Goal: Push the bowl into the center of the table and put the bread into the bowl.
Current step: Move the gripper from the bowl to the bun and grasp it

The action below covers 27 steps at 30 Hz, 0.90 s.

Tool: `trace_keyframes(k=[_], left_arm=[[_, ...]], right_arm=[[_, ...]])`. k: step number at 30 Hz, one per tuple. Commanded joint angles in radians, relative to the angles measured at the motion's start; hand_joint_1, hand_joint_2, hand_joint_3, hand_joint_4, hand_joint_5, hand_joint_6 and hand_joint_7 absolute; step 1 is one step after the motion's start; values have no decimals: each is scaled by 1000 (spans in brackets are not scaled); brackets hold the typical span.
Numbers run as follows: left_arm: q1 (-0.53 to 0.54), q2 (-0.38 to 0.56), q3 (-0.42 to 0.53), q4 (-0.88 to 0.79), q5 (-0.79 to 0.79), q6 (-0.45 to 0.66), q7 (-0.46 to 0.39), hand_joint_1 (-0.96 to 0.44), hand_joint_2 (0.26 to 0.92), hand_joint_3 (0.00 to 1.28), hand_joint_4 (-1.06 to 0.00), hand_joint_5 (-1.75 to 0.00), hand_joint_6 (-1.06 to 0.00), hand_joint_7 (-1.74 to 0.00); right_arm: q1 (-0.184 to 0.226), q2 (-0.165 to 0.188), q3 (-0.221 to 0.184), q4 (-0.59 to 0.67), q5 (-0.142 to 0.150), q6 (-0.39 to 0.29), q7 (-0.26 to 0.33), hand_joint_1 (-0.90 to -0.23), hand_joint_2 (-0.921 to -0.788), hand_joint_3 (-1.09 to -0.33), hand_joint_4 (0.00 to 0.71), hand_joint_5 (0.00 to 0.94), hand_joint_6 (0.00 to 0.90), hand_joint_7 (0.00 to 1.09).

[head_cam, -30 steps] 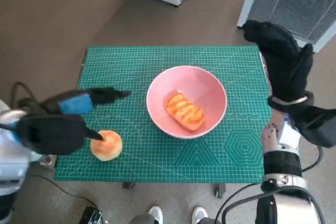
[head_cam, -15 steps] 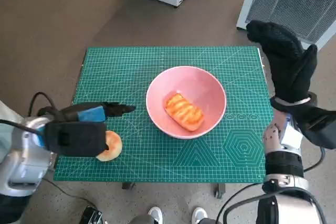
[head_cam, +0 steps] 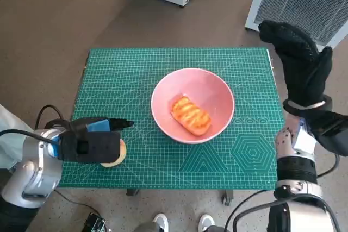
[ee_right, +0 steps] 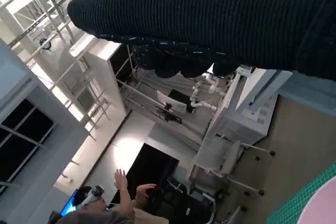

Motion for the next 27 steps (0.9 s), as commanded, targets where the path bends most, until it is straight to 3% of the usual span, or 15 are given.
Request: trace_keyframes(k=[1,9,19,25,27], left_arm=[[9,12,-23,-18,42,20,-17,-205,744,1,-176,0,-285,0],[32,30,-59,-38,119,48,-44,-286,727,0,-196,-6,-302,-7],[80,10,-66,-35,181,28,-2,-233,720,0,-229,-15,-370,-32],[116,-7,-62,-19,215,3,68,-94,728,5,-370,-58,-509,-87],[127,-14,-60,-5,226,-13,105,-42,752,16,-525,-125,-599,-130]], right_arm=[[8,-1,2,8,-2,0,2,-670,-921,-640,210,0,306,50],[9,2,4,7,-4,2,-3,-668,-921,-644,210,0,305,47],[9,7,8,4,-7,11,-16,-672,-921,-646,207,0,305,45],[10,10,10,-4,0,23,-14,-679,-921,-644,207,0,306,44],[11,12,10,-6,1,26,-14,-681,-921,-645,207,0,306,44]])
